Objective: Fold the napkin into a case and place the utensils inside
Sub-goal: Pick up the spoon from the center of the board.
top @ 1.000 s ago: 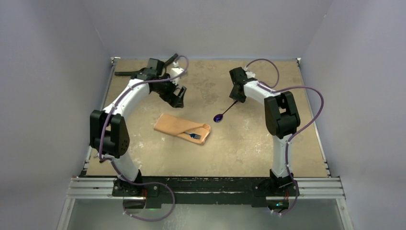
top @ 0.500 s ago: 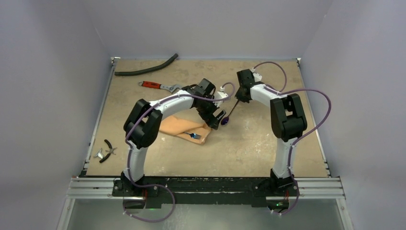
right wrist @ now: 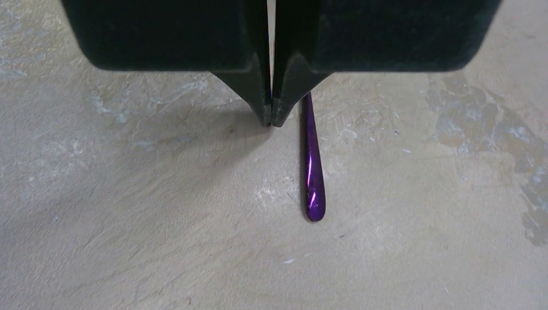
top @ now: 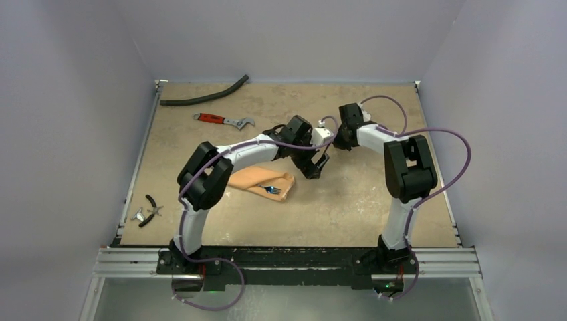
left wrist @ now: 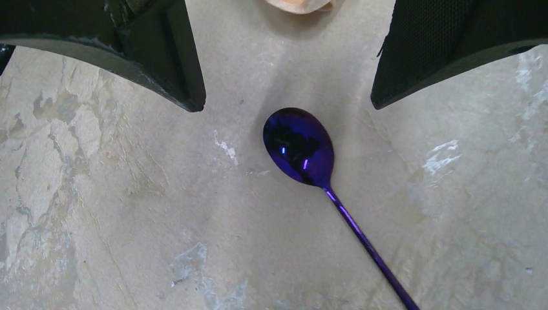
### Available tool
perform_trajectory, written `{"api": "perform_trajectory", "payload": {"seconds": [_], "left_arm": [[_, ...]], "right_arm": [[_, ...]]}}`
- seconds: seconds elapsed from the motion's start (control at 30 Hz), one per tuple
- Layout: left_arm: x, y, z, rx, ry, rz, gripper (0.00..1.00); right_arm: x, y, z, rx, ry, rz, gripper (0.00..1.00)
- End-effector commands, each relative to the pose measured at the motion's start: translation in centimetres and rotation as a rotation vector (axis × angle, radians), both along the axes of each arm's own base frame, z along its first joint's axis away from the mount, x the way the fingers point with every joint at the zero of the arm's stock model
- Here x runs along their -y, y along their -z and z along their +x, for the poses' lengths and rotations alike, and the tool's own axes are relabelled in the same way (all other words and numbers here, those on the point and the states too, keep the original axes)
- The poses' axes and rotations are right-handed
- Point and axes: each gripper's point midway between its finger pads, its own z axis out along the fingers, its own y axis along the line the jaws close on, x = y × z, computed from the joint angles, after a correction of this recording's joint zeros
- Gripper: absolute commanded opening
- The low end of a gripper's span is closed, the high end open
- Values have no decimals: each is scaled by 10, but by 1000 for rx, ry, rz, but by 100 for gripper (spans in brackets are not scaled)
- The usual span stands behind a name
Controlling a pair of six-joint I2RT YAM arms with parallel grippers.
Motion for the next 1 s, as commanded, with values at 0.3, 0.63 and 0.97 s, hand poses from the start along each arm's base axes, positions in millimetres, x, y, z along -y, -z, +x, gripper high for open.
{"api": "perform_trajectory", "payload": {"seconds": [0.3,0.63,0.97], "left_arm": [[13,44,8,141,-43,168,99],[-2,78,0,126,-29,270,55],[-17,93,1,129,-37,346,19]], "right_arm": [[35,-35,5,75,74,55,35],[41,-46,21,110,75,73,35],[28,-45,6,113,34,150,40]]}}
